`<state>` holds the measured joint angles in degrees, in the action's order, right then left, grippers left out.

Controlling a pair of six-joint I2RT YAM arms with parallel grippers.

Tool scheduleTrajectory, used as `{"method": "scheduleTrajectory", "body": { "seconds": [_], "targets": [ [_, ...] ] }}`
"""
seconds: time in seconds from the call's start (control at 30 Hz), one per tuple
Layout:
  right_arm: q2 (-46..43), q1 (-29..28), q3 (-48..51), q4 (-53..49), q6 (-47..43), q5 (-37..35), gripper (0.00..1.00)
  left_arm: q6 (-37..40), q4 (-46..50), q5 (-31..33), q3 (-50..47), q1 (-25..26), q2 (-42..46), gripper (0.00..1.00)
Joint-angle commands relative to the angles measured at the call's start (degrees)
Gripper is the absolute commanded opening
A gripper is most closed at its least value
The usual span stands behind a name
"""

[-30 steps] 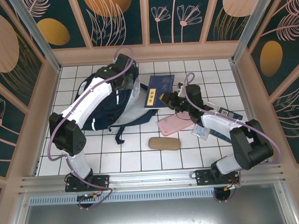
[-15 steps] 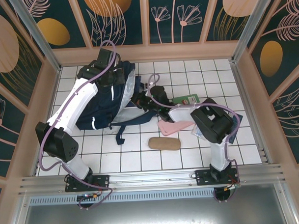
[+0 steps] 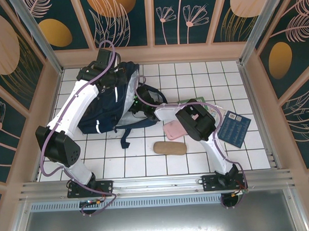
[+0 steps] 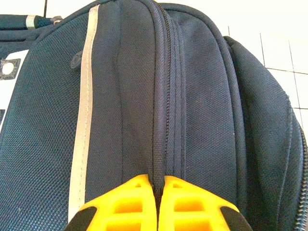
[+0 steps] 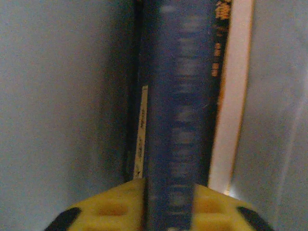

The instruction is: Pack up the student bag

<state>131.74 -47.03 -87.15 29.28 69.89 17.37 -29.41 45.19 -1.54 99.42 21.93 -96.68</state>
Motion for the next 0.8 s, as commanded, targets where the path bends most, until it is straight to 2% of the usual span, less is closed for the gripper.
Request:
{"method": "scheduleTrajectory", "body": {
  "seconds": [0.0,0.1,0.23,0.43,0.5,0.6,0.73,0.77],
  "targets": [
    [-3.0,-0.2,0.0,-7.6,-4.2,-1.5,0.39,-0.7,-8.8,-2.1,2.4,0.0,3.6,0.0],
    [-4.1,0.1,0.0,-12.4,-6.5,-1.1,0.48,-0.5,-8.9,-2.2,2.5,-0.1,3.3,0.0],
    [-5.6,0.2,0.1,-16.5,-9.6,-1.8,0.54,-0.5,-9.1,-2.8,2.0,-0.2,3.2,0.0],
    [-8.8,1.6,3.7,-16.4,-11.3,-2.2,0.54,-0.4,-9.3,-2.8,1.3,-0.3,3.3,0.0],
    [-9.4,2.1,4.8,-16.1,-11.4,-1.9,0.52,-0.4,-9.5,-2.8,0.8,-0.3,3.3,0.0],
    [-9.9,2.7,7.0,-14.4,-10.9,-1.6,0.39,-0.6,-9.9,-3.1,0.0,-0.3,3.6,0.0],
    [-8.3,2.9,7.0,-11.4,-9.7,0.7,0.03,-0.7,-10.2,-3.6,-0.7,-0.3,4.0,0.0],
    [-7.5,2.8,6.1,-11.6,-9.6,1.3,0.0,-0.7,-10.3,-3.7,-0.7,-0.3,4.0,0.0]
  ]
}}
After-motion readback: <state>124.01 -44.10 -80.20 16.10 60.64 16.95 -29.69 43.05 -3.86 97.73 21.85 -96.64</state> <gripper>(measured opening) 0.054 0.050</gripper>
